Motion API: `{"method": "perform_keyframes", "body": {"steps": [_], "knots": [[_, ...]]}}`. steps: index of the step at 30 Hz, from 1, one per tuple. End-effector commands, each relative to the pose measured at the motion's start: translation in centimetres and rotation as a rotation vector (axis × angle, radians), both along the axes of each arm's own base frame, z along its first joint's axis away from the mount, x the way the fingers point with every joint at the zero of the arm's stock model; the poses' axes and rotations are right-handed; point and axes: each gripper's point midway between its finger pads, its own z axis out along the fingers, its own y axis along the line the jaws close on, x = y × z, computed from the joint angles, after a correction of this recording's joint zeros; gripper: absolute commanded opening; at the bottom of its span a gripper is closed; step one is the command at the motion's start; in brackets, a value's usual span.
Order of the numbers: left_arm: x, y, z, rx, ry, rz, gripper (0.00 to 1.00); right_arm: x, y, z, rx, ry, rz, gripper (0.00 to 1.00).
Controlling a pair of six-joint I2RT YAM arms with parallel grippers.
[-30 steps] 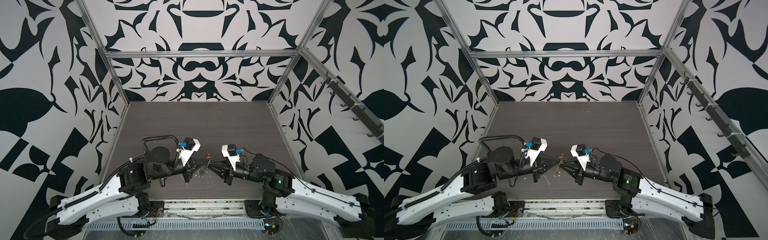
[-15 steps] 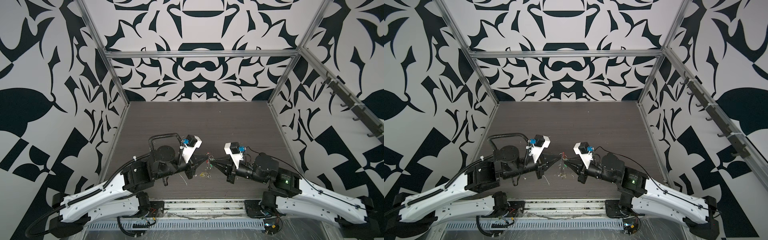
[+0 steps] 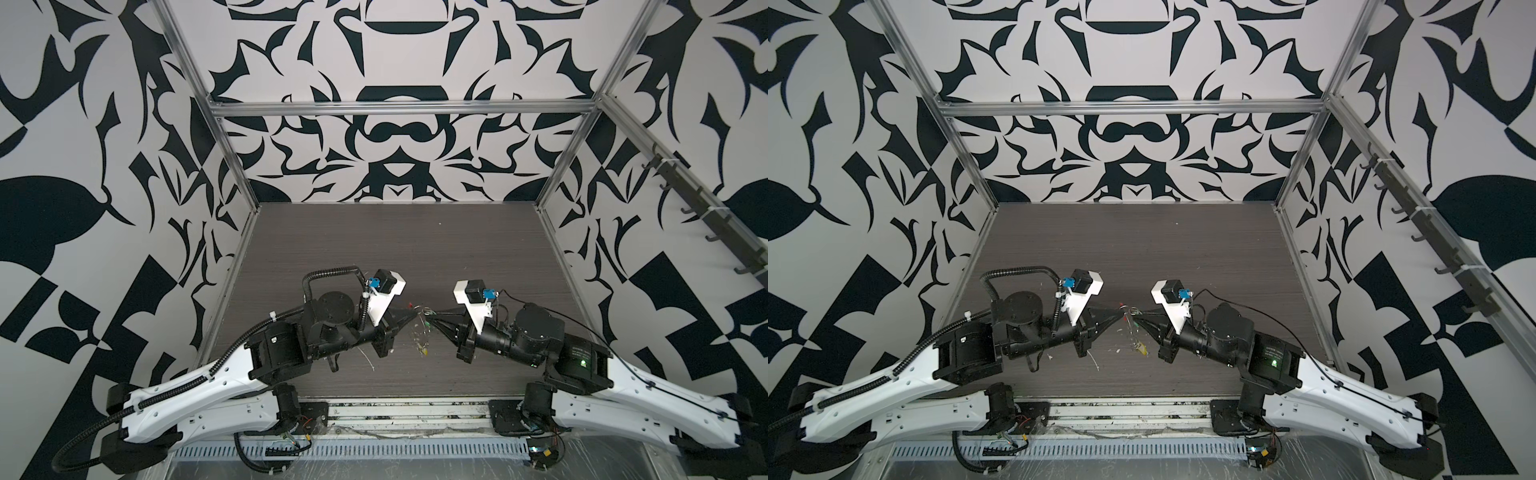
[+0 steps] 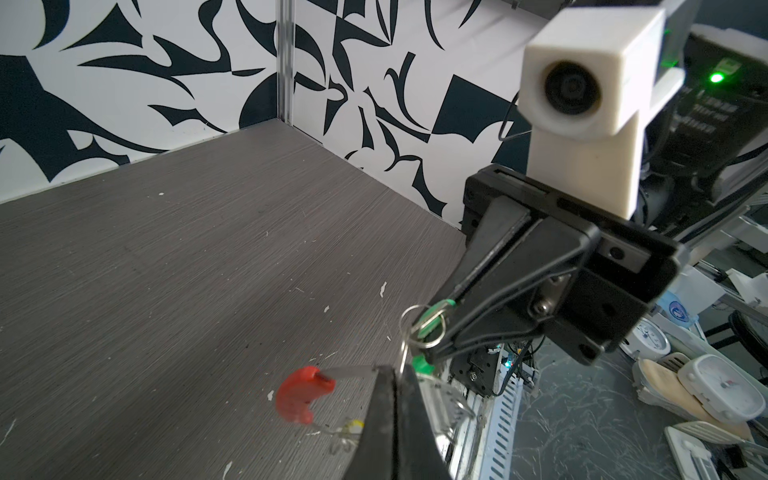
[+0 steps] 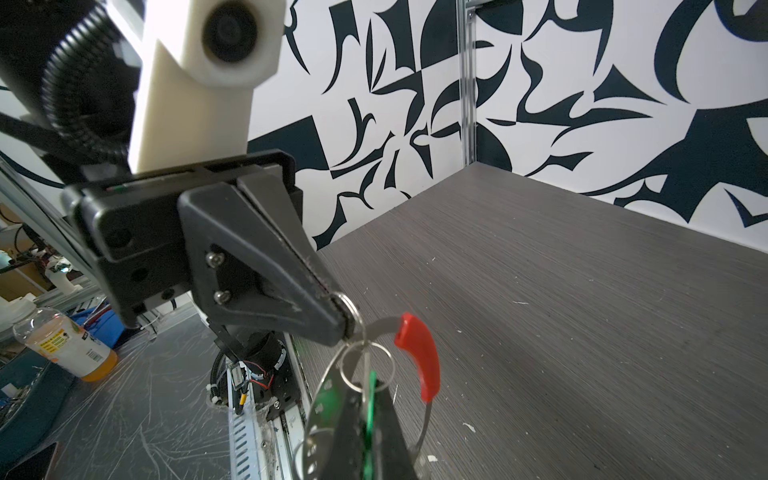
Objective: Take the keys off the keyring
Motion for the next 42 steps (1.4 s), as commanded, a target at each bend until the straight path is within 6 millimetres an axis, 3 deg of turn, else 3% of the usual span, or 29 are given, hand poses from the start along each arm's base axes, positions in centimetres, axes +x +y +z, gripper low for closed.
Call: {"method": "perform_keyframes", "body": {"steps": [1,15,42], "knots": [[1.3,1.1,1.0,-0.004,-0.007,0.090,0.00,0.0,-1.1,3.9,0.070,-0.067,-0.026,0.00],[2.7,1.3,-0.6,0.073,0.057,0.188,0.00,0.8,-2.1,5.4,0.022,-0.109,-0.089,0.00],[5.2,4.5,-3.7,0.230,0.144,0.438,0.00,2.3,-1.4,7.5,-0.081,-0.156,-0.134,0.00]]}}
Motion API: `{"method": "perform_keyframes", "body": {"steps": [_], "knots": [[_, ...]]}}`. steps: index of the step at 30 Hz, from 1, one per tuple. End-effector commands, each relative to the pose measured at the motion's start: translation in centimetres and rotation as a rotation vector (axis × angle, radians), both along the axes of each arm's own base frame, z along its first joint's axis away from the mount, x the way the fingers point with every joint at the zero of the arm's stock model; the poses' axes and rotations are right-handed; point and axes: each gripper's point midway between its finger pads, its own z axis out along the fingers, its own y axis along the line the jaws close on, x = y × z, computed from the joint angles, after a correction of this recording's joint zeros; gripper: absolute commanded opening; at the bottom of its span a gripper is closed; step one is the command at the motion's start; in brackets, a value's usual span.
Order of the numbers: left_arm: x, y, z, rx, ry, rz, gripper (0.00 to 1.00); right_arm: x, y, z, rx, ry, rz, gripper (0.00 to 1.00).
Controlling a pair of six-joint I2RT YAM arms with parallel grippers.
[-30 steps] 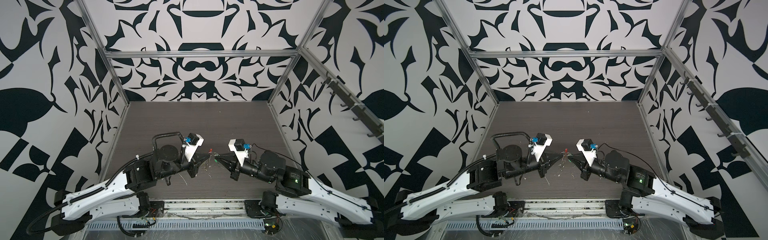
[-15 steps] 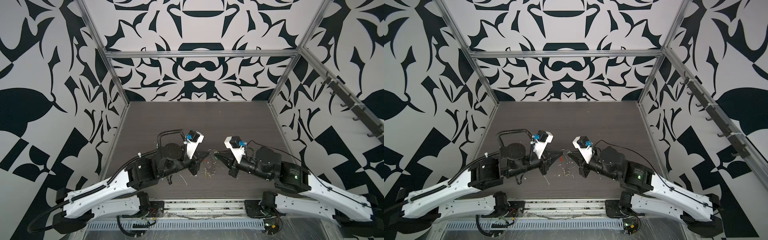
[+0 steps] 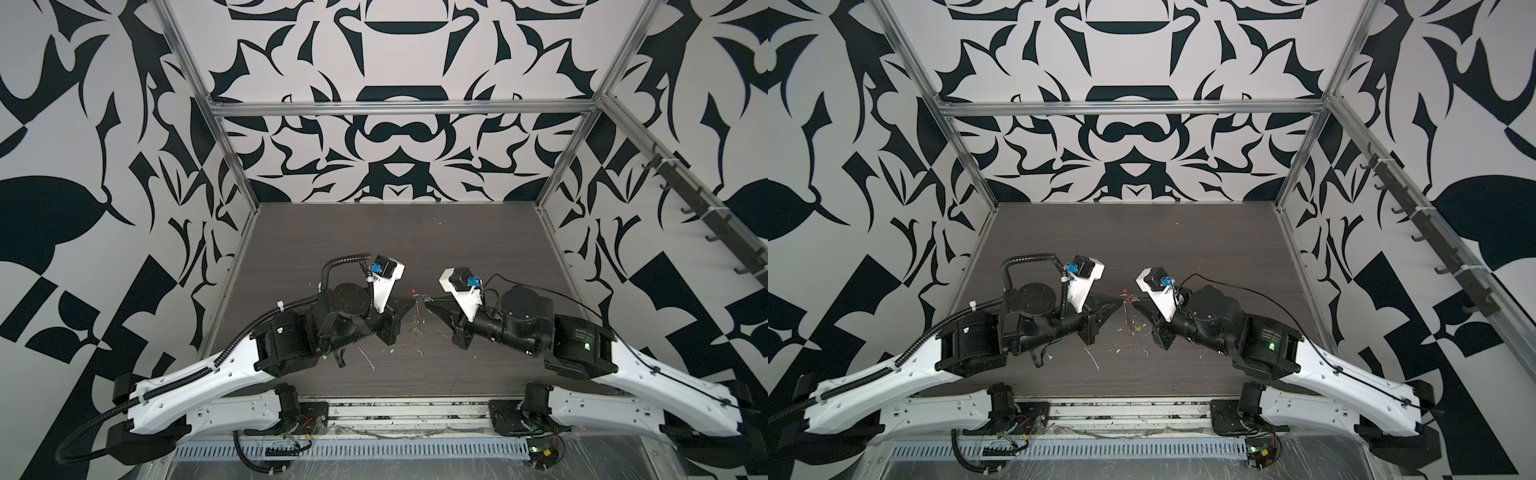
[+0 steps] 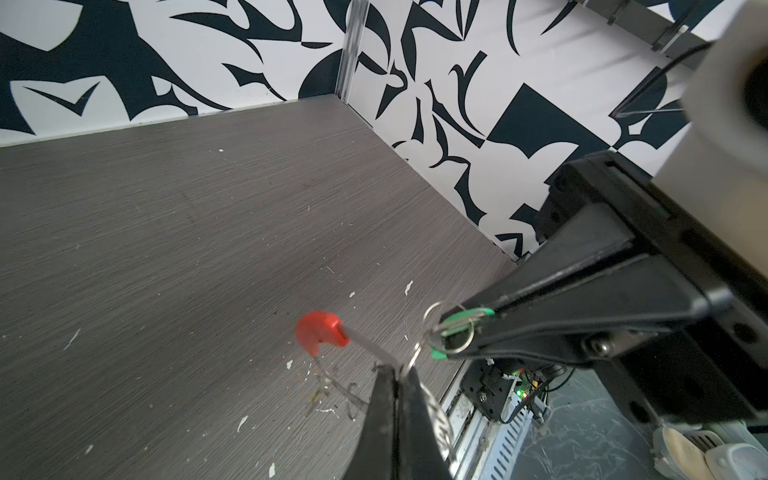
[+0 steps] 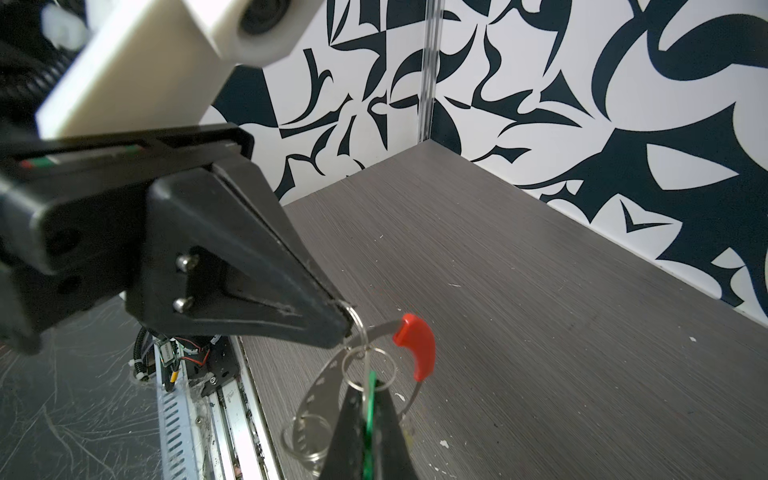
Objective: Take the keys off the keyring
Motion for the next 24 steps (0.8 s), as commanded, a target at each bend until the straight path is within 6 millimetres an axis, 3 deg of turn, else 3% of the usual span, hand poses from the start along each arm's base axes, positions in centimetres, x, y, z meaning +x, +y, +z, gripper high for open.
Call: {"method": "perform_keyframes", "body": {"steps": [1,14,24], "knots": [[2.8,4.2,-3.8,0.196,0.020,0.231,0.00,-0.1,-1.6,6.4,0.146,-0.095,-0.031,0.00],[3.4,4.7,-5.2,0.283,0.029,0.272,0.00,0.5,-1.3,8.0,0.115,-0.115,-0.046,0.00],[2.9,4.0,-5.5,0.293,0.034,0.220,0.00,0.9,-1.4,8.3,-0.055,-0.199,-0.027,0.00]]}}
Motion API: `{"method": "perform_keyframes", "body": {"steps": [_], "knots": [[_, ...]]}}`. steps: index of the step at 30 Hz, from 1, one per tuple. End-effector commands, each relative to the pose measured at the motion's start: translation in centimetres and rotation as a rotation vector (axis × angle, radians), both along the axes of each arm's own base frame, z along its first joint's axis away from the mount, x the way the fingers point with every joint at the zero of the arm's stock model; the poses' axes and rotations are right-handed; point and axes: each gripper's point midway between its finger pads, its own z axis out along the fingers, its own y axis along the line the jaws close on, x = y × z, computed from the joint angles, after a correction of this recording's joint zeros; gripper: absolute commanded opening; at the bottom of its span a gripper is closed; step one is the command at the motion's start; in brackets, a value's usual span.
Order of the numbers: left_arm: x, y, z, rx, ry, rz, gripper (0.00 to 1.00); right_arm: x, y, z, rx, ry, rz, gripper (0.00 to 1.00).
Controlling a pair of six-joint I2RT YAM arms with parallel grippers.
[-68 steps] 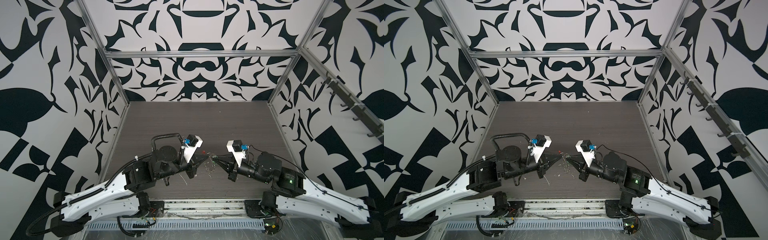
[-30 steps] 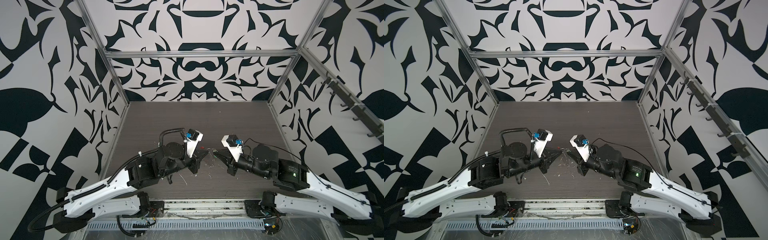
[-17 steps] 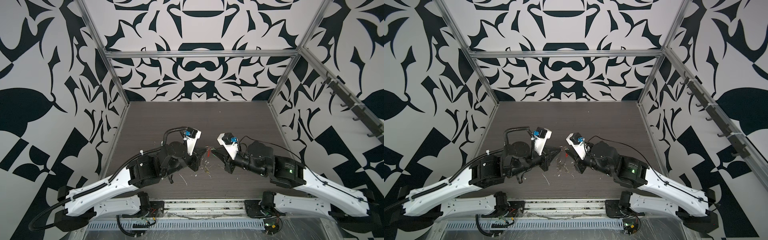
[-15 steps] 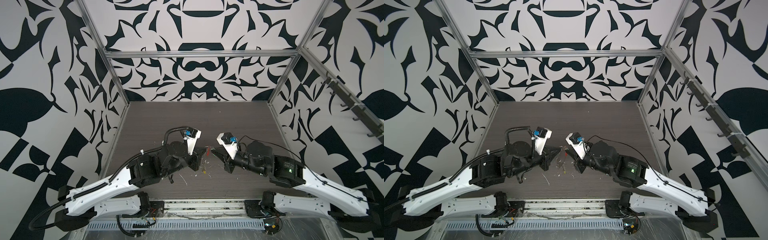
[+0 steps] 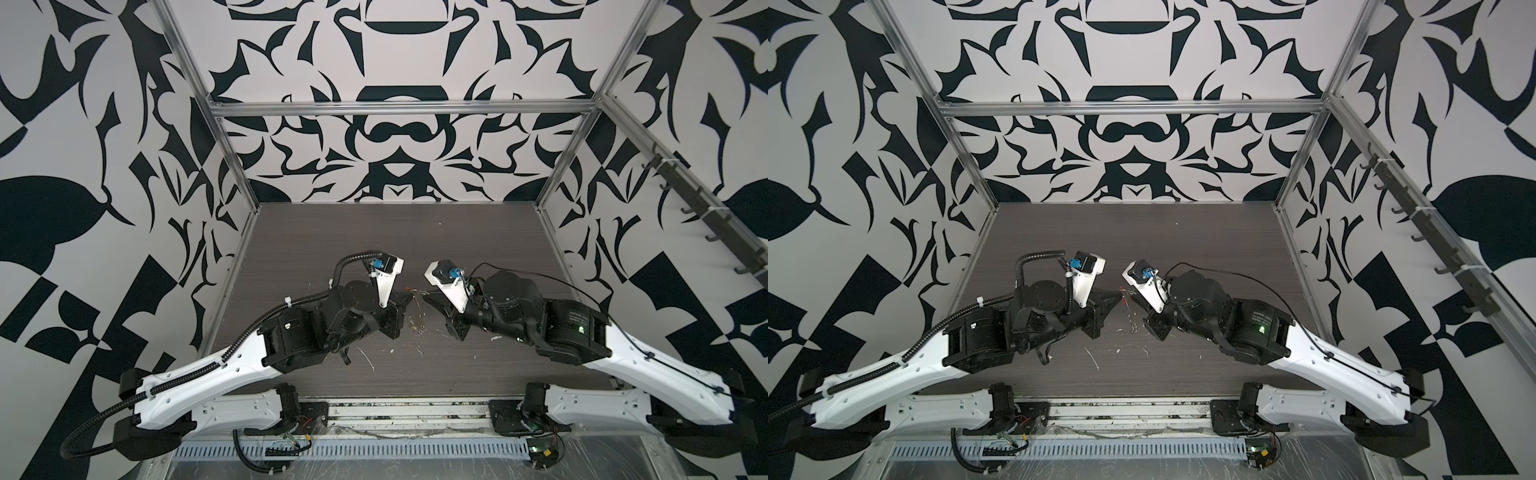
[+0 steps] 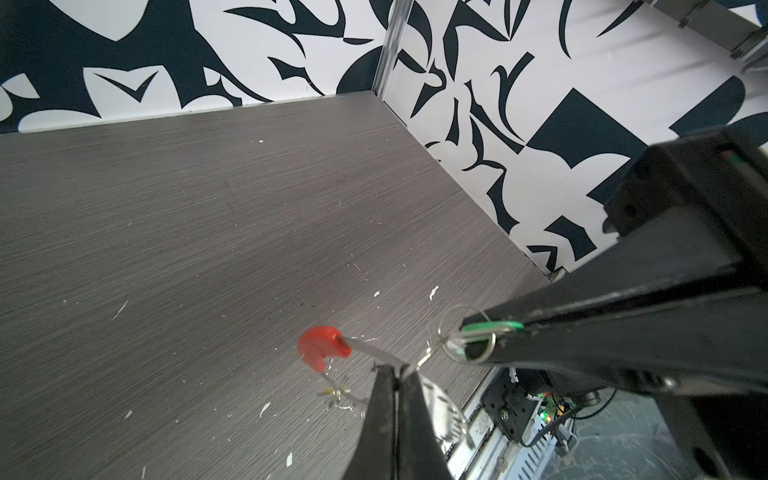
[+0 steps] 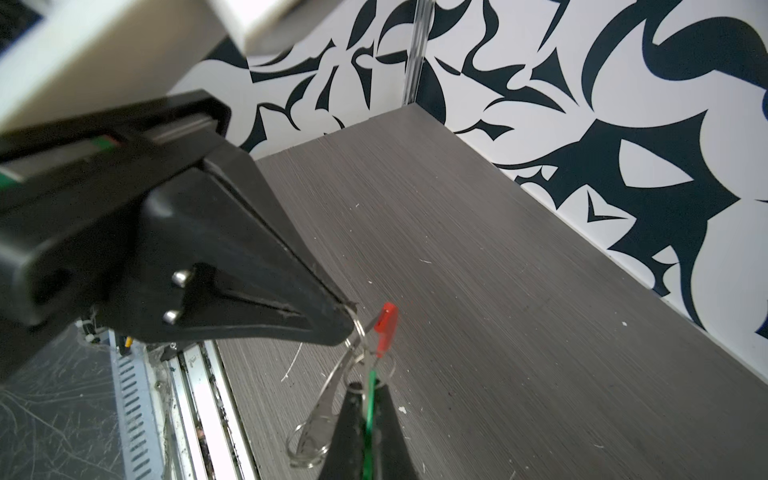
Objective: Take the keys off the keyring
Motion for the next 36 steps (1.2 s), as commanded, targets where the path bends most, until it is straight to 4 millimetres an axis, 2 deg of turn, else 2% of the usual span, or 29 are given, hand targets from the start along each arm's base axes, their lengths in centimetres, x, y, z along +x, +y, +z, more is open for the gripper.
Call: {"method": "perform_keyframes", "body": {"steps": [1,3,14,28,36], "knots": [[1.5,3.9,-4.9,0.248,0.027,0.128,0.00,-0.1,-1.7,8.0,0.146,-0.168,-0.006,0.00],[1.6,3.9,-5.0,0.253,0.030,0.133,0.00,0.5,-2.1,8.1,0.122,-0.191,-0.037,0.00],[1.8,3.9,-5.7,0.249,0.060,0.131,0.00,0.7,-2.7,10.2,0.133,-0.246,-0.049,0.00],[1.5,3.7,-6.6,0.255,0.085,0.113,0.00,1.4,-2.3,12.2,0.095,-0.325,-0.052,0.00],[0.7,2.8,-6.6,0.236,0.085,0.044,0.00,1.3,-2.0,13.4,0.055,-0.384,-0.011,0.00]]}}
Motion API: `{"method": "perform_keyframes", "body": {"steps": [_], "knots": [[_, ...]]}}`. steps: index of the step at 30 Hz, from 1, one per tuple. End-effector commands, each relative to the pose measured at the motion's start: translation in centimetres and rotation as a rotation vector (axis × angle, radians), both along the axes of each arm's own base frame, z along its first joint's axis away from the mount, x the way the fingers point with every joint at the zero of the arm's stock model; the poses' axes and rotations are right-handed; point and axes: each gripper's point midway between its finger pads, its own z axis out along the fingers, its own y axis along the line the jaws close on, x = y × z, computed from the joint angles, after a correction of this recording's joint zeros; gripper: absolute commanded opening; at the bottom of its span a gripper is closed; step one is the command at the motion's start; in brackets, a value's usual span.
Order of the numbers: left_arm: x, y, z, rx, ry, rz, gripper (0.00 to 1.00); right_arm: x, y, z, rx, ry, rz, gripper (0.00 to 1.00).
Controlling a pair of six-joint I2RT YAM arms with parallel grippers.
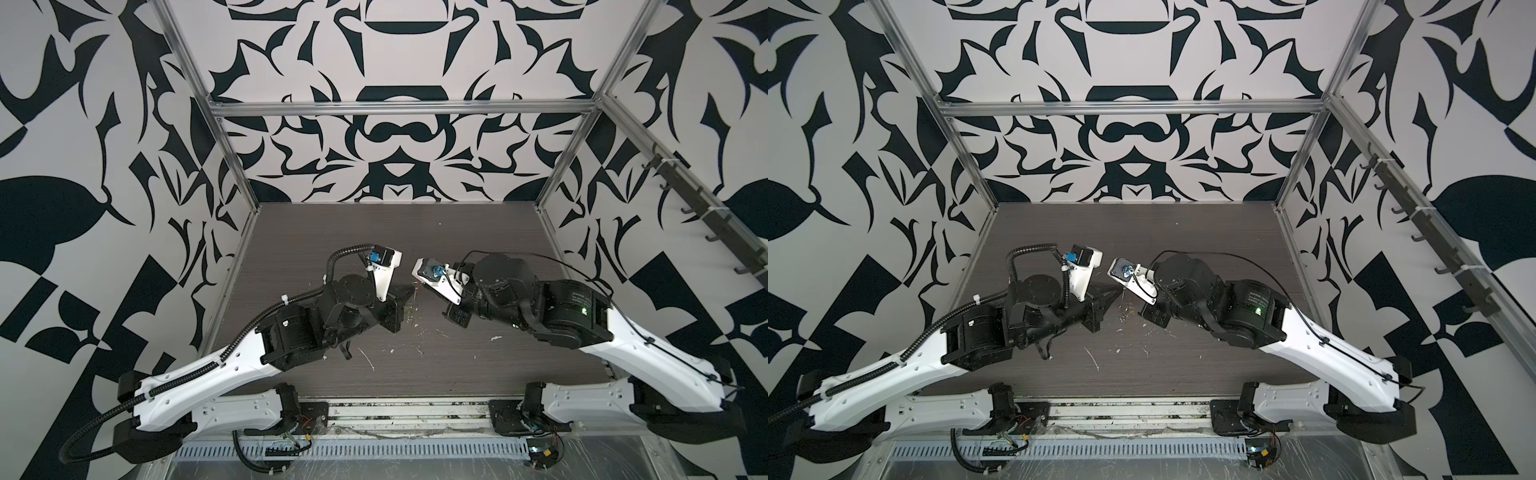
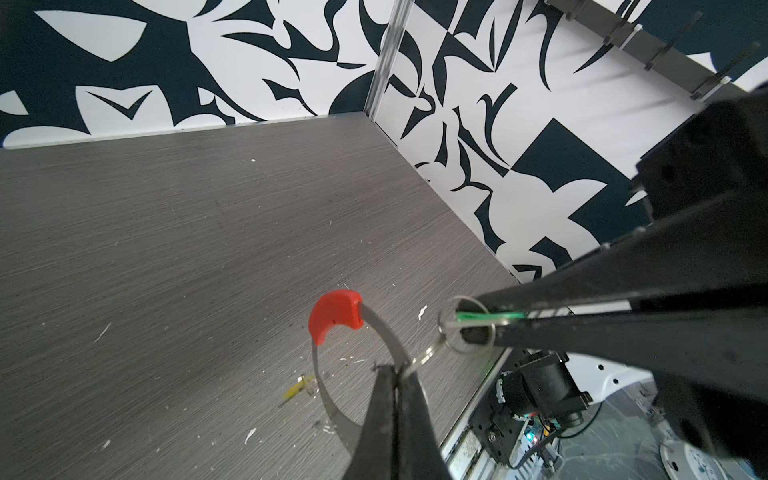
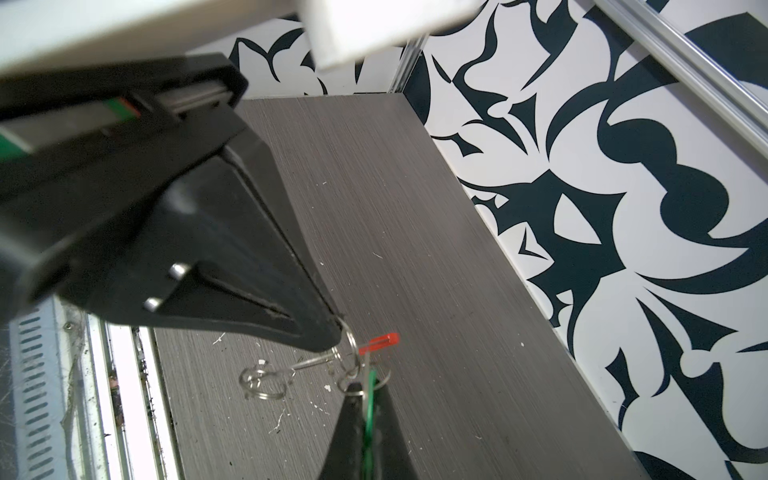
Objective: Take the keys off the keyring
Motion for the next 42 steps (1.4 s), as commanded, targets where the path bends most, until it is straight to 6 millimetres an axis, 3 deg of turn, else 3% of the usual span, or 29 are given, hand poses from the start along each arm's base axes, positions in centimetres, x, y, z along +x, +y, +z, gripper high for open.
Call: {"method": "perform_keyframes", "body": {"steps": [1,9,20,25,42], "knots": [[0.0,2.9,-7.9,0.290,0.090,0.029,0.00,-0.2,-1.8,10.7,0.275,-0.204,-0.011,0.00],[-0.5,2.1,-8.1,0.293,0.095,-0.023,0.00,-2.0,-0.7,11.2,0.275,-0.202,0.124,0.00],[-0.3,1.4,-9.0,0.325,0.117,-0.031,0.00,-2.0,0.9,12.0,0.289,-0.191,0.158,0.00],[-0.6,1.3,-8.5,0.303,0.099,-0.054,0.00,-1.9,1.1,11.5,0.265,-0.183,0.162,0.00],[-4.4,-0.4,-5.6,0.140,0.075,-0.298,0.00,-3.5,0.5,10.4,0.214,-0.126,0.226,0.00]]}}
